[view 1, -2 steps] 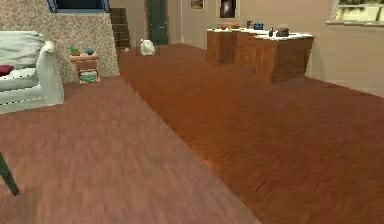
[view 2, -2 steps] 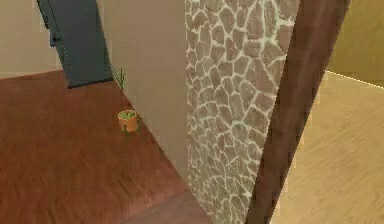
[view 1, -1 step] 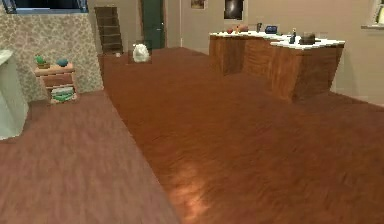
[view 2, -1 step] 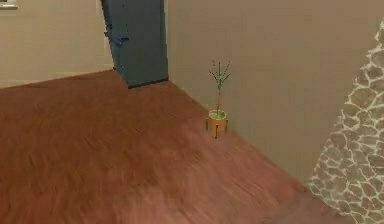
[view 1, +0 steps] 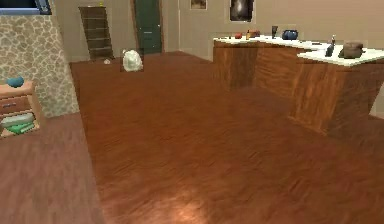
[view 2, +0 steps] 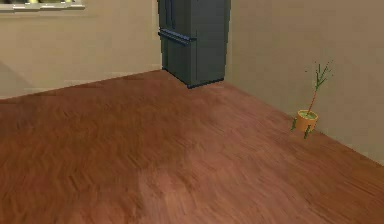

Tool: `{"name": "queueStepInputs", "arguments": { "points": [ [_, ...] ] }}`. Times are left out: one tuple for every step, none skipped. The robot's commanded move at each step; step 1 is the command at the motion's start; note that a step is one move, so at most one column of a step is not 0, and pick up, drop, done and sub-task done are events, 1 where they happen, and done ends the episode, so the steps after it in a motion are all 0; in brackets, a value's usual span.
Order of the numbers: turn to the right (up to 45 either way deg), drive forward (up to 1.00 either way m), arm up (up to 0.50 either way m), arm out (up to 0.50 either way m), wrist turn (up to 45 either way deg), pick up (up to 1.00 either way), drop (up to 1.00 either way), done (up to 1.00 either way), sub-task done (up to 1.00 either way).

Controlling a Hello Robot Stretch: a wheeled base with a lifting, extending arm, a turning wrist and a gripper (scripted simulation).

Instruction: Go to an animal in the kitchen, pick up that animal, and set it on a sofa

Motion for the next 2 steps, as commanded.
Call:
{"name": "queueStepInputs", "arguments": {
  "points": [
    [3.0,0.0,0.0,0.0,0.0,0.0,0.0,0.0,0.0],
    [0.0,1.0,0.0,0.0,0.0,0.0,0.0,0.0,0.0]
  ]
}}
